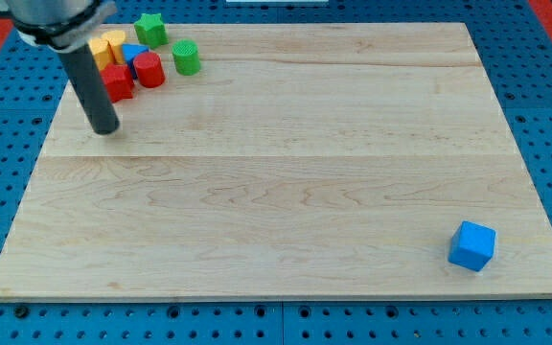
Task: Place the green star right to the green circle
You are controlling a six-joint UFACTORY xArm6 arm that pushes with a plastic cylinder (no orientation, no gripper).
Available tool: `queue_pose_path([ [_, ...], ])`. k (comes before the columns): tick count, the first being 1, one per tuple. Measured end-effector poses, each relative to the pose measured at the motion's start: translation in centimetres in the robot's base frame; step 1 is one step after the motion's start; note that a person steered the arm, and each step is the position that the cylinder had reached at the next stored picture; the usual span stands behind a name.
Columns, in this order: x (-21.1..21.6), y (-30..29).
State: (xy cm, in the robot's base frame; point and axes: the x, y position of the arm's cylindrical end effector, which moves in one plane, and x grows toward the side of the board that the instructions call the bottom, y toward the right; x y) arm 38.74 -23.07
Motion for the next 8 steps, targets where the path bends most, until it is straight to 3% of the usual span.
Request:
queue_pose_path([
  [1, -5.6, -4.7],
  [3, -18.1, -4.6],
  [4, -19.6, -4.3],
  [6, -18.9, 5.8],
  [8, -19.6, 5.9],
])
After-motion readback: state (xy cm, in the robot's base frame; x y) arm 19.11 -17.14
